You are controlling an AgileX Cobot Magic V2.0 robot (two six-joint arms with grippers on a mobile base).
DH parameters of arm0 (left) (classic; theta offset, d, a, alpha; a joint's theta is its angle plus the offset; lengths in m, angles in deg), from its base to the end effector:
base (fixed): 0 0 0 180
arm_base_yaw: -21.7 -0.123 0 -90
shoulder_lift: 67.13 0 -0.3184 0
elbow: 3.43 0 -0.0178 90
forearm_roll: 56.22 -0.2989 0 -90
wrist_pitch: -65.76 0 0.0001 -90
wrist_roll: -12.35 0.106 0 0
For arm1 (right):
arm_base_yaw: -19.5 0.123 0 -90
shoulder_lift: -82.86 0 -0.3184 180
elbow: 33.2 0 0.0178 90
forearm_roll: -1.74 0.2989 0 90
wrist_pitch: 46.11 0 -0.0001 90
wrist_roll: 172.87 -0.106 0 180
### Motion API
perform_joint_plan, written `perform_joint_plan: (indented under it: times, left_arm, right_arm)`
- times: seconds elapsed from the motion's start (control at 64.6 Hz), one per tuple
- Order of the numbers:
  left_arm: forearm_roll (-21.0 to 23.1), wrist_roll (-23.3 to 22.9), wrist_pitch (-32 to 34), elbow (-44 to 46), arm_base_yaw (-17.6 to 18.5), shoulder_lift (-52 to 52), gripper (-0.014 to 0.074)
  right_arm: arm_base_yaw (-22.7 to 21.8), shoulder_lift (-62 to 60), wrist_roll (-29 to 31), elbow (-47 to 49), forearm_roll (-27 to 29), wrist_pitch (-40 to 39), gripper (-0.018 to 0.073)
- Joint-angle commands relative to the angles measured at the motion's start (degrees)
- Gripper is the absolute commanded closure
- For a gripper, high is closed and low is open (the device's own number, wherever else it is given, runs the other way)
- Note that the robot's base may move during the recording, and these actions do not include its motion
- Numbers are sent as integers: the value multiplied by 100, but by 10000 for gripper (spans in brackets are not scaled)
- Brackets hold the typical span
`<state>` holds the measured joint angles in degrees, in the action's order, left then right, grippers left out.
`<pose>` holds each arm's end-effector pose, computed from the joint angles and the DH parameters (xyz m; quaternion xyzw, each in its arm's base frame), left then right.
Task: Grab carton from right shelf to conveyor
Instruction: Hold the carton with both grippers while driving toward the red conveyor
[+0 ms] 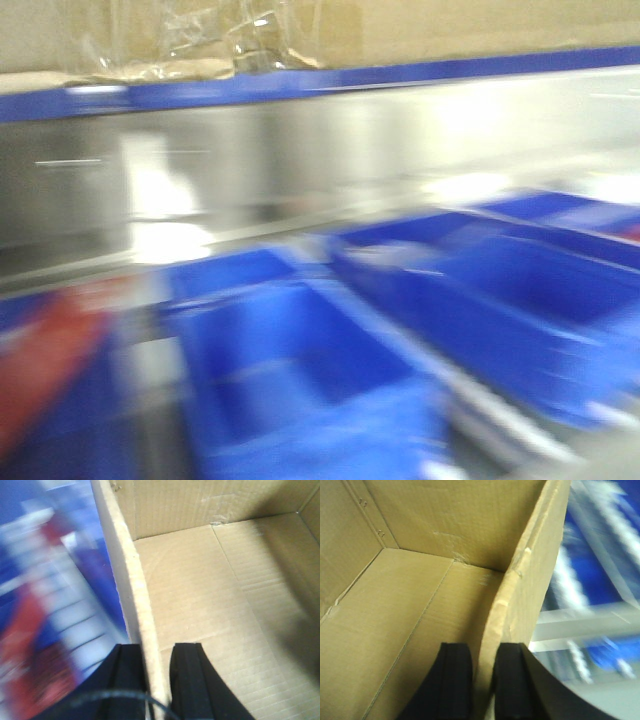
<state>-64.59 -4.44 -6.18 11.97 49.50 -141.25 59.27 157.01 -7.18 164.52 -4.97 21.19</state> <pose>0.2181 -0.0984 0.5314 0.0786 0.9029 -0.0909 0.4127 0.1918 0.1447 0.5510 -0.1886 0.8599 0.1621 0.4458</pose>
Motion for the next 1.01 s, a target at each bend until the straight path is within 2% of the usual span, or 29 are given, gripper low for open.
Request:
perform_joint_plan:
  times: [0.0, 0.99]
  left_arm:
    - [407, 8, 289, 51, 89, 11, 610]
    - [407, 8, 289, 51, 89, 11, 610]
  right_arm:
    - [33, -32, 128, 21, 340, -493, 629]
    - [33, -32, 128, 21, 340, -493, 629]
